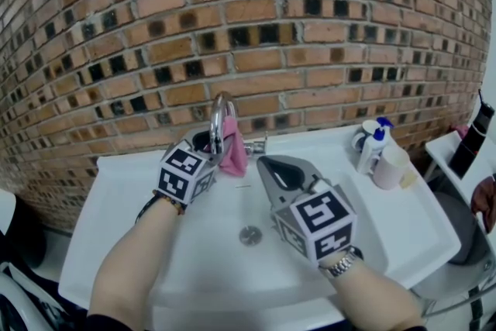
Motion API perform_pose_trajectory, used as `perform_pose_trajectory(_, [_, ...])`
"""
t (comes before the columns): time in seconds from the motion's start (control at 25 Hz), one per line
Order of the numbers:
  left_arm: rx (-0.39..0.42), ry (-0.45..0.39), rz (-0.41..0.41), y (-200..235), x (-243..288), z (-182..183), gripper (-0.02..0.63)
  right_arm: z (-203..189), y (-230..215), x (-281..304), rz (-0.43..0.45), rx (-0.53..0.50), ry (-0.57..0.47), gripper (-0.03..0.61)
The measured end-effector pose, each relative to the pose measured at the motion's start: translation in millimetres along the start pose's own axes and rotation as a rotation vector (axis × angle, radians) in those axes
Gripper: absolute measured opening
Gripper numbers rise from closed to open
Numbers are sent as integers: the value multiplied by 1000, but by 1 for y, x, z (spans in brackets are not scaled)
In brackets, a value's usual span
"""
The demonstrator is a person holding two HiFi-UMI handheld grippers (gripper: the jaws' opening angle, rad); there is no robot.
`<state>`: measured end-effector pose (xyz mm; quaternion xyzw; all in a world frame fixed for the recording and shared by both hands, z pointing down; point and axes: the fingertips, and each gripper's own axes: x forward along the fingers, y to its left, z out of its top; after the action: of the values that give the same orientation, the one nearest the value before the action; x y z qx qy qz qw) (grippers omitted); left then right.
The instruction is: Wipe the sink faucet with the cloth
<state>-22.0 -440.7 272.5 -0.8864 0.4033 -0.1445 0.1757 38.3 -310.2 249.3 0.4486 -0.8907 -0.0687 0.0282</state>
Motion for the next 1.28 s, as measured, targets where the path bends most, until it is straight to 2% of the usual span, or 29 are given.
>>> perform_pose_trajectory(0.24, [54,-21,20,5,-2,10,103,0,0,0,-1,0,-1,11])
perform_pose_trajectory(0.52, [111,-99,72,16,-9,37,103,0,1,0,2,0,-1,11])
perform_pose_trajectory(0.96, [232,-174,157,23,-23,56,101,-1,1,1,2,-2,0,11])
perform_pose_trajectory(1.28, [297,-217,175,17,-34,66,101,-2,0,1,-1,-3,2,11])
